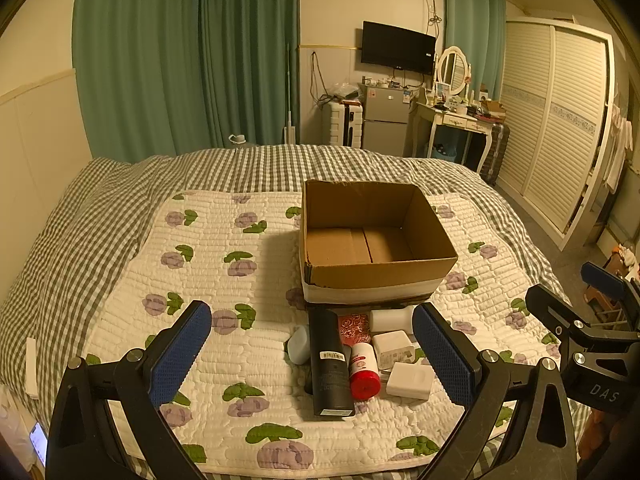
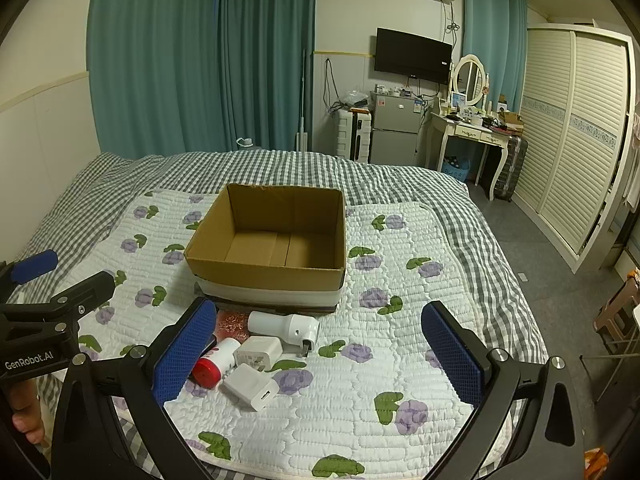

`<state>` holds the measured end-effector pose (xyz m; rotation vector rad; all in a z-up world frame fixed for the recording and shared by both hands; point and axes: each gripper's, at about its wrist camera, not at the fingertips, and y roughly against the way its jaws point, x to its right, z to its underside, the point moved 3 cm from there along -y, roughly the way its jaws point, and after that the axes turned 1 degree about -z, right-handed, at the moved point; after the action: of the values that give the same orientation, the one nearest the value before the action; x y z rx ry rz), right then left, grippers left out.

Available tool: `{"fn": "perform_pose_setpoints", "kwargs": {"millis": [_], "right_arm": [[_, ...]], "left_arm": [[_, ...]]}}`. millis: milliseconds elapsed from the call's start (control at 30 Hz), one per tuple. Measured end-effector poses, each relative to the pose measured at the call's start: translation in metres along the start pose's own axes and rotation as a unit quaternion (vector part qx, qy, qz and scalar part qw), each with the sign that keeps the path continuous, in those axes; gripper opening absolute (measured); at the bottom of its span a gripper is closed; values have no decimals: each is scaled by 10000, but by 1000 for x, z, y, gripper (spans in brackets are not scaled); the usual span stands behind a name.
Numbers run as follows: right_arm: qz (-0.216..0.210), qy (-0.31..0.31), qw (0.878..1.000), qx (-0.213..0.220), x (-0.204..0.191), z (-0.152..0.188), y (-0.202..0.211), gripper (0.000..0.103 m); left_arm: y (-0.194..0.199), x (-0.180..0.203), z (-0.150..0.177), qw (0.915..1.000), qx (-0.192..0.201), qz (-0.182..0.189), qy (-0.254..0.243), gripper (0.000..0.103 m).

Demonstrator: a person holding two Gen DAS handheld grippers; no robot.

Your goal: Organize rigid objects

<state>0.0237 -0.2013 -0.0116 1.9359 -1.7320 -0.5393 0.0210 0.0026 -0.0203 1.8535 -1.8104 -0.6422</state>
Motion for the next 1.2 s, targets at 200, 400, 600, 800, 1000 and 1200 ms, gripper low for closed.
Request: {"fn": "perform_pose_setpoints", "kwargs": {"millis": [200, 400, 600, 800, 1000, 1200], "right_arm": [[-3, -2, 10000, 0, 0, 0, 1, 103], [-3, -4, 10000, -9, 0, 1, 1, 103], [-5, -5, 10000, -2, 0, 1, 1, 103], [1, 0, 10000, 11, -2, 2, 3, 103], [2, 2, 10000, 21, -2, 2, 2, 103], [-8, -3, 10000, -8, -2, 3, 1, 103]], "left_arm": [[0, 0, 0, 10000, -4, -2, 3, 103], [0, 0, 0, 10000, -7, -3, 0, 103], [0, 0, 0, 10000, -4, -4, 1, 103], [0, 1, 0, 10000, -1, 7, 0, 103], [1, 11, 3, 10000, 30, 30, -10, 103], [-3, 12, 5, 10000, -26, 26, -8, 103]]}}
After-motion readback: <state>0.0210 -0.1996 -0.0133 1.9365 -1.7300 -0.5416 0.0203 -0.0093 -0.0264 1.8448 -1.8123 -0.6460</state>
